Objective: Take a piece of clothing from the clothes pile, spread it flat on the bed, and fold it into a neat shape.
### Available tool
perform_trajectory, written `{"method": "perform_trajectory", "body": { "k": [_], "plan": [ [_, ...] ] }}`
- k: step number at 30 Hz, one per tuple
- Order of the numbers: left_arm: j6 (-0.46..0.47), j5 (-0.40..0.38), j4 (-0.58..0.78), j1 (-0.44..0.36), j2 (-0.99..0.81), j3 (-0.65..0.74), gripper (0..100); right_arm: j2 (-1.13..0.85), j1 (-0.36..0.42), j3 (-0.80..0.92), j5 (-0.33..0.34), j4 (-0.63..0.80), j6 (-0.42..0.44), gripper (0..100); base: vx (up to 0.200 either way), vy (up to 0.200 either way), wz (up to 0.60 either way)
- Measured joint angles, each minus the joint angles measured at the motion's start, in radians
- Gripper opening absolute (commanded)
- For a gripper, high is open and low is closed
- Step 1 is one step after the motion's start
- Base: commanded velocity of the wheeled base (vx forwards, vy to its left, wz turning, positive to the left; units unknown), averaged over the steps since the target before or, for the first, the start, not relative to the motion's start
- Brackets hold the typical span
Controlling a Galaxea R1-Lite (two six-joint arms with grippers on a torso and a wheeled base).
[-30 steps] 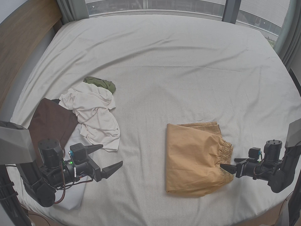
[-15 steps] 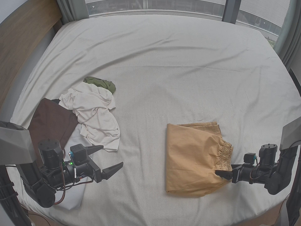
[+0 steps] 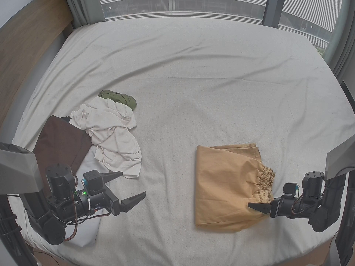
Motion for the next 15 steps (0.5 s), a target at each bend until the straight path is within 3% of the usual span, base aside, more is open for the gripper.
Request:
{"method": "perform_trajectory", "body": {
  "k": [14,15],
  "plan": [
    [0.0,0.0,0.0,-0.001,-0.001,0.005,100,0.004,0.024,-0.025,0.043,0.003,0.056,100,0.0,0.0,0.0],
    [0.0,0.001,0.0,-0.001,-0.001,0.006,100,0.004,0.024,-0.026,0.044,0.002,0.059,0,0.0,0.0,0.0]
  ]
}}
